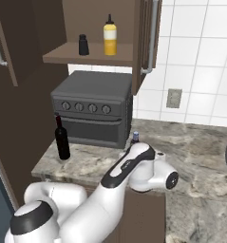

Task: There are various items on the counter. Only move the condiments/shakers into the cabinet.

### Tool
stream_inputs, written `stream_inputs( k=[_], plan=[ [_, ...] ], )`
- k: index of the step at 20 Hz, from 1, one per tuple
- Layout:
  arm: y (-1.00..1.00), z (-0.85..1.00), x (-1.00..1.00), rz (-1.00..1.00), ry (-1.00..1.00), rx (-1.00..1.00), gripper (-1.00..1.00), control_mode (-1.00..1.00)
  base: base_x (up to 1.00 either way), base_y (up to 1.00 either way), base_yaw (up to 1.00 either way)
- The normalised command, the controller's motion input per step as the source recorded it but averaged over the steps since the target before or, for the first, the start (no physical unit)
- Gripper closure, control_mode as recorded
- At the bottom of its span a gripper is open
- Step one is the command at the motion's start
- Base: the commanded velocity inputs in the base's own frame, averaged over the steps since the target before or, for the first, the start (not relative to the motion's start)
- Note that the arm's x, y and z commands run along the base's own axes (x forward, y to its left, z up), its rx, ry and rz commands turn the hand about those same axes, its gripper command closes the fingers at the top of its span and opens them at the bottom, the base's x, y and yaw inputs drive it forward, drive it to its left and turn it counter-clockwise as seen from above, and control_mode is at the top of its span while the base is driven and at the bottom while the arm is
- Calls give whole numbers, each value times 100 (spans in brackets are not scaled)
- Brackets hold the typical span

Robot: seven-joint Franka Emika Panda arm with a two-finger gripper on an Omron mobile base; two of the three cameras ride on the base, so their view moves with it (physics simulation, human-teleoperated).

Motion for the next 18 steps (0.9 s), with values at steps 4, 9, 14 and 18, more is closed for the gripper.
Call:
stream_inputs(
  k=[4,9,14,18],
  plan=[
    [0,0,15,12,0,0,-100,-100,0,0,0],
    [0,-1,19,13,0,0,-100,-100,0,0,0],
    [0,-3,30,12,0,0,-100,-100,0,0,0],
    [0,-11,28,11,0,-1,-100,-100,0,0,0]
  ],
)
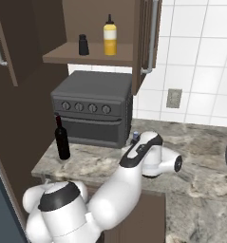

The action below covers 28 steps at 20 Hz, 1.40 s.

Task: There are various items on the counter. Only move the condiments/shakers into the cabinet.

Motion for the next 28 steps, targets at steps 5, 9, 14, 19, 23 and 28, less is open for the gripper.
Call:
stream_inputs(
  k=[5,9,14,19,23,28],
  plan=[
    [-1,-30,19,7,0,-5,-100,-100,0,0,0],
    [-1,-29,28,4,0,-6,-100,-100,0,0,0],
    [-12,-15,47,2,0,0,-100,-100,0,0,0],
    [-24,-13,39,1,0,0,-100,-100,0,0,0],
    [-25,-18,30,1,0,0,-100,-100,0,0,0],
    [-6,-23,18,2,3,-4,-100,-100,0,0,0]
  ],
)
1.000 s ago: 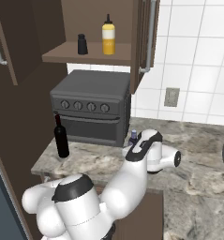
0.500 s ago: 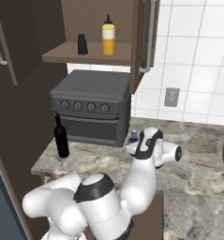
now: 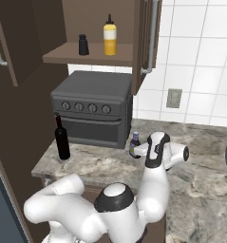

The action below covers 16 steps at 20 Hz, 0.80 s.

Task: There are various items on the counter. Only move the condiments/shakers into the cabinet.

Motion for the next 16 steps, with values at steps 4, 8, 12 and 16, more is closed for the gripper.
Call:
stream_inputs(
  k=[4,8,12,16],
  plan=[
    [14,-17,0,1,4,-12,-100,-100,0,0,0],
    [35,-11,0,4,1,-15,-100,-100,0,0,0],
    [53,-8,0,6,0,-18,-100,-100,0,0,0],
    [4,0,0,0,0,0,100,-100,0,0,0]
  ],
)
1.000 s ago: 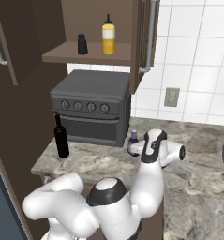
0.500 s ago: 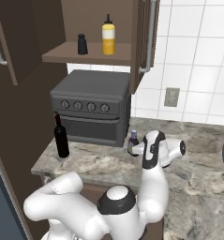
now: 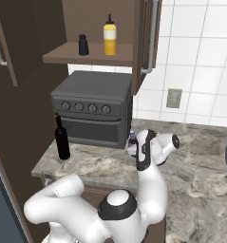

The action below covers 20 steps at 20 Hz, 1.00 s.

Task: There are various items on the counter. Only move the condiments/shakers into the cabinet.

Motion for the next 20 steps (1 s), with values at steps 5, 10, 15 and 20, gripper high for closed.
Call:
stream_inputs(
  k=[5,10,15,20],
  plan=[
    [0,25,-27,-3,0,2,100,-100,0,0,0],
    [-5,97,-72,-16,0,8,100,-100,0,0,0],
    [7,100,-90,-13,-1,0,100,-100,0,0,0],
    [35,100,-100,-9,0,0,100,-100,0,0,0]
  ],
)
